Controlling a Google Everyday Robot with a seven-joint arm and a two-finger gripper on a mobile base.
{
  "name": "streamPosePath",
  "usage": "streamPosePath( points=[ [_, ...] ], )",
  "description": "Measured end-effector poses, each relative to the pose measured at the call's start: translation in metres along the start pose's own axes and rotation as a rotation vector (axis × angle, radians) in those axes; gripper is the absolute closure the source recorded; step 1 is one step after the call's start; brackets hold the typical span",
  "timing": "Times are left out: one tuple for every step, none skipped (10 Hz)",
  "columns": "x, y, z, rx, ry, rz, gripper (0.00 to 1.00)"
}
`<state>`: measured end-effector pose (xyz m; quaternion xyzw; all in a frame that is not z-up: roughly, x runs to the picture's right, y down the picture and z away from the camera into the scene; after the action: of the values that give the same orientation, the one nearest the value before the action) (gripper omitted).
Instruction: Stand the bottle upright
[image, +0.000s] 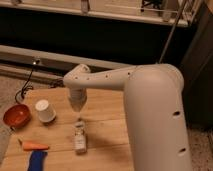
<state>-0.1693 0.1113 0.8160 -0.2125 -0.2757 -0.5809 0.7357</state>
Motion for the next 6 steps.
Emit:
streamPosePath(
  points=[
    [-0.0006,-0.0022,0.0045,-0.010,-0.001,-0.025,0.79],
    [-0.0011,-0.0042,0.0069,-0.011,0.000,-0.049,0.79],
    [-0.0032,-0.0088,0.0087,0.008,0.005,-0.093,0.79],
    [-0.0068,-0.0110,0.0098,0.020,0.005,-0.127,0.79],
    [-0.0095,-0.0103,0.0105,0.024,0.004,-0.149,0.79],
    [-0.0103,-0.0062,0.0114,0.018,0.001,-0.157,0.79]
  ],
)
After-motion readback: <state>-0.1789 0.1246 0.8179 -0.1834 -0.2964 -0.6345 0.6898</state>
